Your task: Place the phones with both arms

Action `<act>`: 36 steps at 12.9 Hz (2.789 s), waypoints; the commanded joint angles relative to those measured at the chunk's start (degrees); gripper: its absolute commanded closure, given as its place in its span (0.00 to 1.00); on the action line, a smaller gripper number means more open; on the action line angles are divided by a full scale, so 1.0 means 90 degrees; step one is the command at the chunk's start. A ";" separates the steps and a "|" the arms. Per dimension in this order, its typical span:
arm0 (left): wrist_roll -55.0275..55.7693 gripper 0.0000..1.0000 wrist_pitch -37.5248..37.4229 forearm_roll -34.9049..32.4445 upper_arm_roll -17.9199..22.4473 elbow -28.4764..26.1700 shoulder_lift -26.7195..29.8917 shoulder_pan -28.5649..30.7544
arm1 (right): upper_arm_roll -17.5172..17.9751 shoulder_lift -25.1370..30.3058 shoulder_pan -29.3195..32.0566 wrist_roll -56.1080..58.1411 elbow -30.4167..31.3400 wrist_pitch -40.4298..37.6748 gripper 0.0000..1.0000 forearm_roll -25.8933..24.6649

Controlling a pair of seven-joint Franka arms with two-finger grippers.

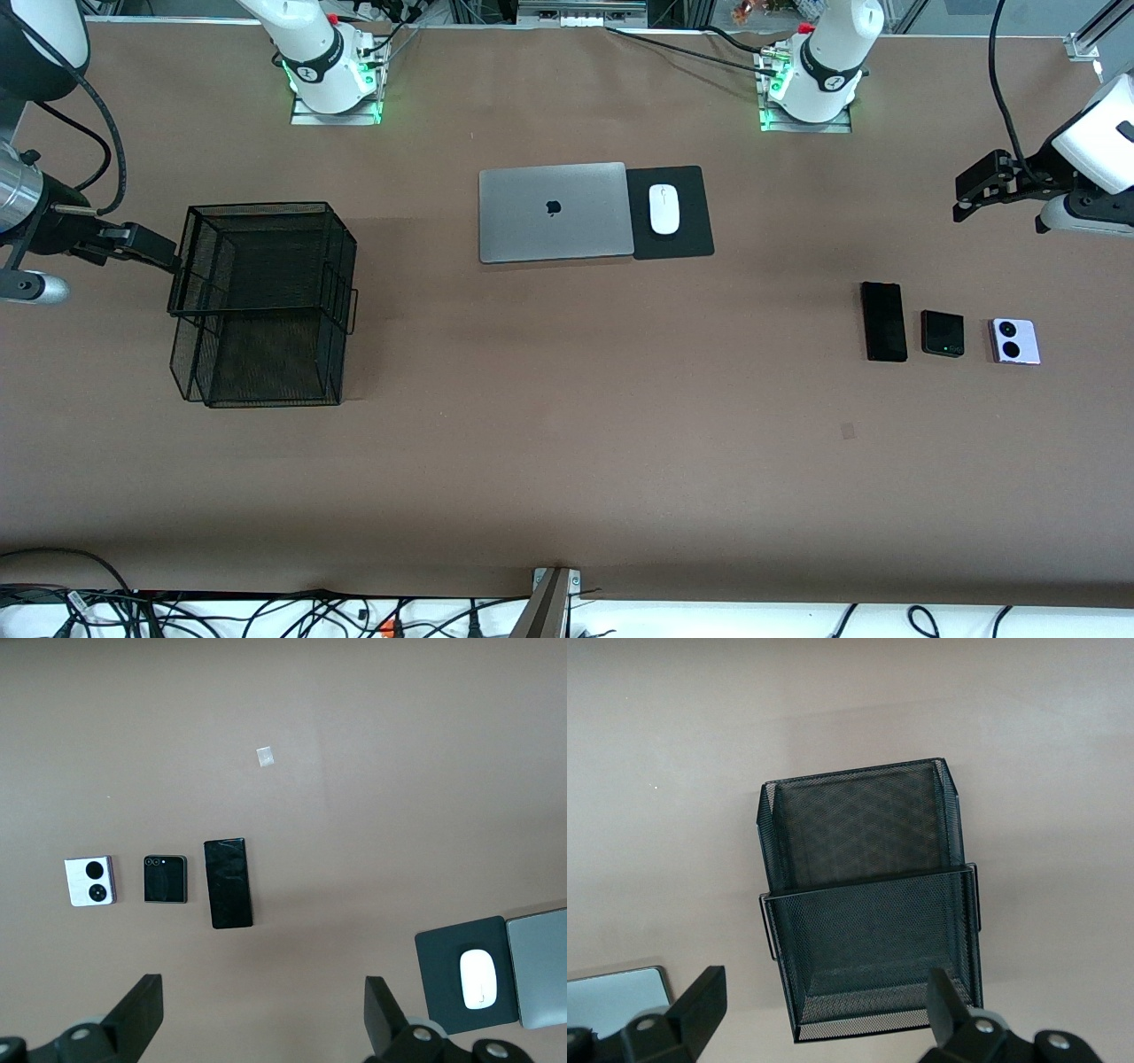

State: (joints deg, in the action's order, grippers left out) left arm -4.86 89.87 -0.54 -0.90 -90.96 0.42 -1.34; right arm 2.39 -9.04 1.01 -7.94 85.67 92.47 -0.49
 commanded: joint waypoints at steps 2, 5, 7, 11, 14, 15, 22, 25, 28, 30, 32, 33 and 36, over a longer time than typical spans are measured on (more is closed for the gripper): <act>-0.0017 0.00 -0.0055 -0.0106 -0.0017 0.0126 -0.0018 0.0003 | -0.0109 0.0077 -0.0103 0.0024 0.0022 0.0048 0.00 0.0133; -0.0027 0.00 -0.0045 -0.0126 -0.0017 0.0126 -0.0027 0.0003 | -0.0100 -0.0040 -0.0103 0.0013 0.0022 0.0145 0.00 0.0123; -0.0017 0.00 -0.0045 -0.0107 -0.0017 0.0126 -0.0027 0.0012 | -0.0100 -0.0128 -0.0093 -0.0017 0.0022 0.0252 0.00 0.0113; -0.0056 0.00 -0.0064 -0.0097 -0.0007 0.0107 -0.0027 0.0022 | -0.0109 -0.0207 -0.0083 0.0081 -0.0027 0.0322 0.00 0.0035; -0.0105 0.00 -0.0103 -0.0087 0.0013 0.0097 -0.0018 0.0032 | -0.0109 -0.0207 -0.0064 0.0042 -0.0027 0.0341 0.00 0.0045; -0.0105 0.00 -0.0103 -0.0087 0.0013 0.0097 -0.0018 0.0032 | -0.0119 -0.0207 -0.0035 0.0062 -0.0017 0.0341 0.00 0.0045; -0.0037 0.00 -0.0093 -0.0136 0.0061 0.0107 -0.0008 0.0042 | -0.0109 -0.0197 -0.0044 0.0013 -0.0017 0.0263 0.00 0.0045; -0.0027 0.00 -0.0103 -0.0136 0.0061 0.0097 -0.0008 0.0042 | -0.0109 -0.0197 -0.0044 0.0013 -0.0017 0.0263 0.00 0.0045; -0.0027 0.00 -0.0093 -0.0136 0.0061 0.0097 -0.0018 0.0042 | -0.0109 -0.0197 -0.0054 0.0013 -0.0017 0.0263 0.00 0.0045; -0.0027 0.00 -0.0093 -0.0136 0.0061 0.0097 -0.0018 0.0042 | -0.0100 -0.0187 -0.0073 0.0013 -0.0007 0.0263 0.00 0.0035; -0.0027 0.00 -0.0093 -0.0136 0.0061 0.0097 -0.0018 0.0042 | -0.0090 -0.0187 -0.0083 0.0003 -0.0007 0.0253 0.00 0.0035; -0.0027 0.00 -0.0093 -0.0136 0.0061 0.0107 -0.0018 0.0042 | -0.0080 -0.0187 -0.0103 0.0003 -0.0007 0.0253 0.00 0.0035; -0.0027 0.00 -0.0093 -0.0136 0.0061 0.0097 -0.0018 0.0032 | -0.0070 -0.0177 -0.0103 0.0013 0.0003 0.0253 0.00 0.0035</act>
State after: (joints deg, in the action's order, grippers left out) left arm -4.86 89.80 -0.54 -0.11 -90.96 0.42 -1.26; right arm 1.83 -11.31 0.33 -7.95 85.53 95.31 -0.45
